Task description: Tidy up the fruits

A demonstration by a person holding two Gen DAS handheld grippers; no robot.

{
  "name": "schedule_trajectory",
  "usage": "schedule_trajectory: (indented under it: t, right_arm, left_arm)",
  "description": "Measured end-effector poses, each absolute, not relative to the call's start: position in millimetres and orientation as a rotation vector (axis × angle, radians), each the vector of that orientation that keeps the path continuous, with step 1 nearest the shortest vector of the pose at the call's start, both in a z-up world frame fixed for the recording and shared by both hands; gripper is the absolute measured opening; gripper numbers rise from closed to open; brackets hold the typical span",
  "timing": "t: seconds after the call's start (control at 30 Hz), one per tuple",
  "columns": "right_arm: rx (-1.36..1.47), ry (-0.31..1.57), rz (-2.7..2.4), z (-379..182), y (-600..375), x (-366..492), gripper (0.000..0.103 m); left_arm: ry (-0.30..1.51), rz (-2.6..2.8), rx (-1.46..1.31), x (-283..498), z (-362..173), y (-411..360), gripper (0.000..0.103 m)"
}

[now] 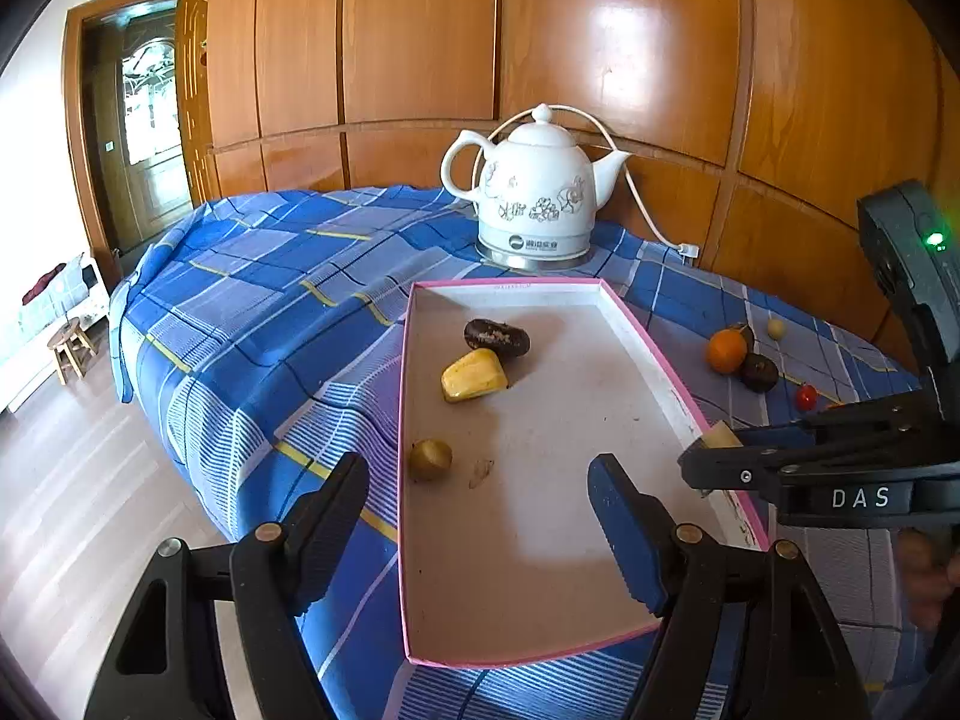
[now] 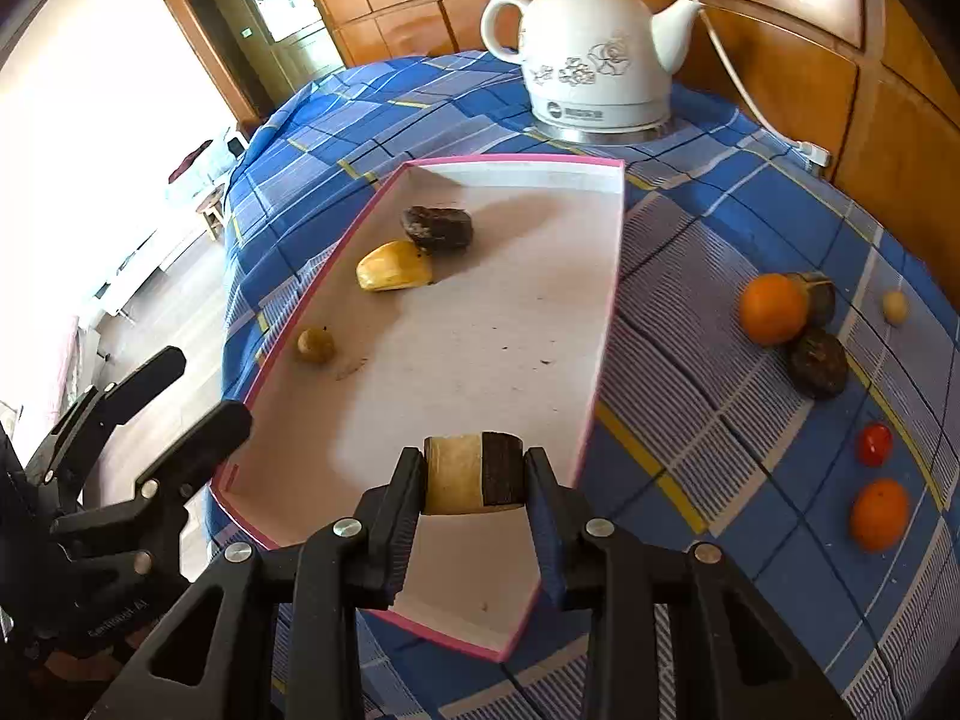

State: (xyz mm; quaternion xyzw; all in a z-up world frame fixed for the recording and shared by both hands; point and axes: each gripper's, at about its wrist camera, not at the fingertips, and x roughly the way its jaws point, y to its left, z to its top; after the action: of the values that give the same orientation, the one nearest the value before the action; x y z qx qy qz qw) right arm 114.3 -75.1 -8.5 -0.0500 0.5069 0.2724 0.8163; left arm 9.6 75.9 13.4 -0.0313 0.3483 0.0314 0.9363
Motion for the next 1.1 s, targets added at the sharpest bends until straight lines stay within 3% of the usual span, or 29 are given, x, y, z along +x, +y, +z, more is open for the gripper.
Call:
schedule_trajectory:
  t: [0.9, 1.03, 1.1]
  right_arm:
    - [0.039, 1.090, 0.497, -12.5, -41.3, 168.8, 0.035]
    - [0.049, 1.089, 0.505, -13.5, -42.4, 167.3, 0.046]
    - [0.055, 1.091, 0.503, -13.4, -46.2, 164.8, 0.048]
  left_arm:
    - [0.683, 0.069, -0.015, 7.6, 15.8, 72.1, 0.076]
    - [0.678, 0.072, -0.011, 7.7, 16.0, 72.1, 0.076]
    - [0.677, 0.068, -0.007, 7.9, 16.5, 71.0, 0.076]
